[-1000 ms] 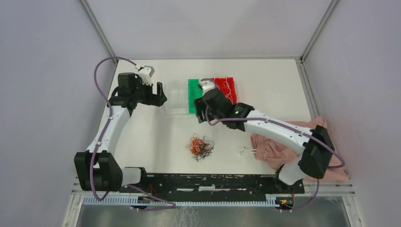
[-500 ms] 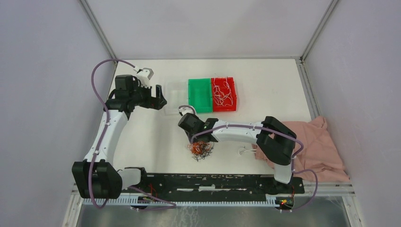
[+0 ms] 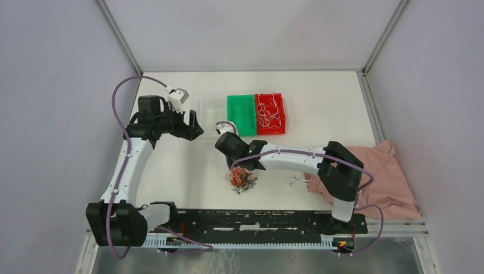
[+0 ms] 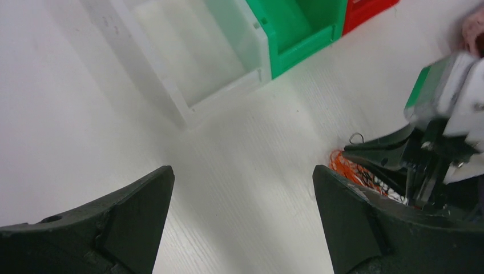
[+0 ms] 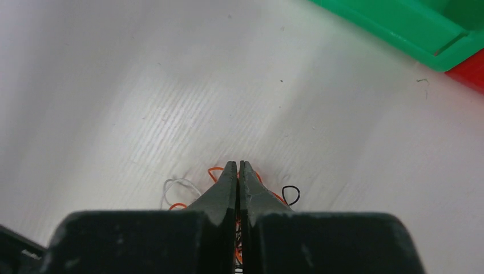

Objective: Untangle the cables
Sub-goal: Untie the cable.

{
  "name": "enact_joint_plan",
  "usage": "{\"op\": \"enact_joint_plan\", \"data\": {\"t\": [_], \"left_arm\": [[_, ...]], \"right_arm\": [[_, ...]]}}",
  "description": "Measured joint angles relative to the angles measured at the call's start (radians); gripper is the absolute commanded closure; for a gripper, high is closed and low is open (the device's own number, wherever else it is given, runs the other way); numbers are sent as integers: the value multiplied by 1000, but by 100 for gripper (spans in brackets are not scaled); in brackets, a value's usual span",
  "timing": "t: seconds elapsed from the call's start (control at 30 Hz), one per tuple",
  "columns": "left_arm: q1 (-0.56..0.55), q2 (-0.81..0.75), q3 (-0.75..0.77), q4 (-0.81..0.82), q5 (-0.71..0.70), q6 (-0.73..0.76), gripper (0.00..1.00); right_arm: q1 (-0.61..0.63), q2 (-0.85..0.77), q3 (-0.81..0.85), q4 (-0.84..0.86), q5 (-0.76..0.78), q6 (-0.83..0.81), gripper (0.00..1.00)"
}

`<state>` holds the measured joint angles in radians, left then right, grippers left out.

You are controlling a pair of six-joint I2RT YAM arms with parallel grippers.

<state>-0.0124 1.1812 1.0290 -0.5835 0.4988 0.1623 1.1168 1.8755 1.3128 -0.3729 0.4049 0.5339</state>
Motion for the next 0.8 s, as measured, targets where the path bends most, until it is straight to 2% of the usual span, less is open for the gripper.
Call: {"op": "enact_joint_plan", "data": {"t": [0.37, 0.47, 0.63, 0.8], "left_arm": [[2, -225, -95, -251, 366, 379, 6], [2, -309, -153, -280, 456, 451, 9], [0, -412, -229, -230, 556, 467, 14], [-15, -443, -273, -152, 609, 455, 19]], "right_arm": [[0, -373, -10, 96, -136, -26, 100], [0, -423, -15, 132, -185, -22, 100], [0, -434, -19, 178, -270, 11, 100], [0, -435, -19, 231, -337, 53, 100]]}}
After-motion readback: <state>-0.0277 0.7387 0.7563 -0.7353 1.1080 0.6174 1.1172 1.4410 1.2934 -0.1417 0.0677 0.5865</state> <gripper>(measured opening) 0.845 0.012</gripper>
